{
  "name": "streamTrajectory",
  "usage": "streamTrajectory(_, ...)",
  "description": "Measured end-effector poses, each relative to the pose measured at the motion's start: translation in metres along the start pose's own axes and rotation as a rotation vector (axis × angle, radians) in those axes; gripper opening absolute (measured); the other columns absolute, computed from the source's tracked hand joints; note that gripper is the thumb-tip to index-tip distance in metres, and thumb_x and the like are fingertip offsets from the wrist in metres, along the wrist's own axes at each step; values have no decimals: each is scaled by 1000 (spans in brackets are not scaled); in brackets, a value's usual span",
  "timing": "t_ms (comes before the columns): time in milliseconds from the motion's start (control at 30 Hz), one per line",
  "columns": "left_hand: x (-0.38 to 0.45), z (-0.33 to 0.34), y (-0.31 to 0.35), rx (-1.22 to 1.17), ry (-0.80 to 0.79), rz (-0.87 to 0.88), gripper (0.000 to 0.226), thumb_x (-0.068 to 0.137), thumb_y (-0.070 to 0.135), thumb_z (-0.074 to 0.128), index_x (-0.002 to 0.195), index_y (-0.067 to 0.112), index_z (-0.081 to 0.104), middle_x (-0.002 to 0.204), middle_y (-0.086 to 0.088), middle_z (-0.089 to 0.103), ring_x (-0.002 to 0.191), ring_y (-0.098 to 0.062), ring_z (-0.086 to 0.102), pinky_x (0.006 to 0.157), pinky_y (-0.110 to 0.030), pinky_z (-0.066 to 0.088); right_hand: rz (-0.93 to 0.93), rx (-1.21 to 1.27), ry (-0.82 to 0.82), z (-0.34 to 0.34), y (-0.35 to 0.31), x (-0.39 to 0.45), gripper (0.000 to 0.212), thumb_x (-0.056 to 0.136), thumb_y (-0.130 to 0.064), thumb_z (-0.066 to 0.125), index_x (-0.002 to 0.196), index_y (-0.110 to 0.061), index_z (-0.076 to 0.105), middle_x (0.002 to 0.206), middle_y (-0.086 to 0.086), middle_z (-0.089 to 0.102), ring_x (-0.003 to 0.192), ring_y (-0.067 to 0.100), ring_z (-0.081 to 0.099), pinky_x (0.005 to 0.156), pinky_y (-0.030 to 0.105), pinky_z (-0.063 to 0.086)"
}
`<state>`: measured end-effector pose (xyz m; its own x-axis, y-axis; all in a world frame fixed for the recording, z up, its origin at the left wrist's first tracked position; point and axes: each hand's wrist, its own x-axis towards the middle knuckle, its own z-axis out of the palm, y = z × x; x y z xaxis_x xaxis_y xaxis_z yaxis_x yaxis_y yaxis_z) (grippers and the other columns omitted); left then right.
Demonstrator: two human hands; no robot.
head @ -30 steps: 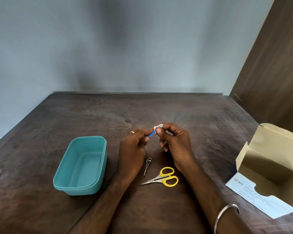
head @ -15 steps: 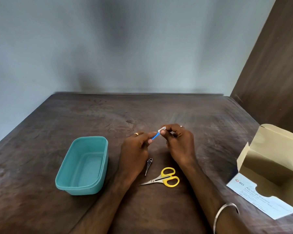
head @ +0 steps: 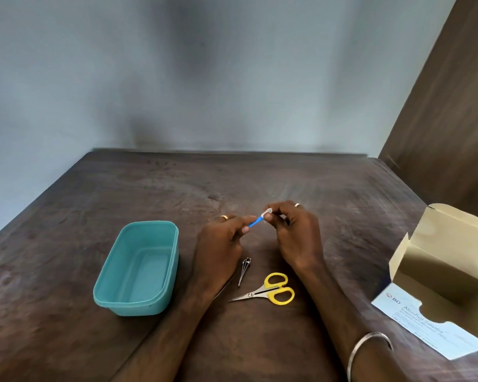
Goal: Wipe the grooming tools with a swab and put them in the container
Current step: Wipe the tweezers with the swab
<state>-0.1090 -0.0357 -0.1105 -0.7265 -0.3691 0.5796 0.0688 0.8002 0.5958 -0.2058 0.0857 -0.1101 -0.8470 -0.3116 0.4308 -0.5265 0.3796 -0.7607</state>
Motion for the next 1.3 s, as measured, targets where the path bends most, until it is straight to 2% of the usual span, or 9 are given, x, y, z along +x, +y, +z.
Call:
streamTrajectory(167,-1,0,5,-58,1,-4,33,85,-1,66,110,19,75,89,1,75,75,-8,62,67,-22,47,224,415,-8,1,-5,-2,16,89,-6,70,82,-20,74,80,-10,71,48,12,54,51,23,42)
streamTrajectory(300,0,0,4,-105,6,-98,34,86,1,67,114,18,73,89,1,74,70,-10,65,69,-25,50,287,584,-5,-2,-10,-3,4,90,-11,71,91,-11,75,84,-6,74,50,14,58,41,22,37)
streamTrajectory(400,0,-1,6,-188,10,-197,35,87,0,66,113,21,73,88,8,72,64,-6,65,68,-20,51,372,721,78,-4,-14,-3,4,89,-11,72,90,-14,74,83,-8,75,52,12,60,39,23,38)
streamTrajectory(500,1,-3,10,-335,31,-312,36,89,-3,63,109,25,72,86,10,71,62,-7,66,61,-15,50,400,715,92,-7,-11,-2,7,89,-11,72,88,-17,76,82,-9,76,53,10,60,38,23,40)
streamTrajectory(633,3,-3,11,-489,53,-391,40,89,-3,61,97,35,71,85,6,74,60,-11,68,59,-33,55,377,685,-35,0,-12,-5,6,88,-7,73,92,-7,78,86,5,75,50,12,55,38,25,39)
streamTrajectory(767,1,-4,14,-529,28,-401,39,87,-5,63,93,33,72,82,7,74,59,-10,67,57,-27,53,317,687,-96,2,-15,-8,8,88,-6,72,92,-5,78,75,6,73,49,14,54,39,25,39)
streamTrajectory(1000,1,-4,14,-510,14,-400,28,85,-4,68,90,23,72,83,5,74,59,-13,69,55,-27,54,302,699,-151,1,-17,-9,7,89,-10,71,91,-10,78,75,6,72,48,14,50,39,25,34)
streamTrajectory(1200,-1,-3,15,-528,-76,-431,27,82,6,75,88,32,72,73,9,74,59,-6,68,58,-17,52,329,710,-33,0,-16,-8,9,93,-20,68,91,-15,75,69,10,56,45,14,40,39,25,27)
streamTrajectory(1300,-2,-2,14,-519,-84,-435,29,85,-2,69,83,27,72,62,3,70,51,-3,61,53,-15,48,308,701,-82,2,-15,-8,11,96,-20,64,91,-15,73,62,11,47,45,13,38,40,25,28)
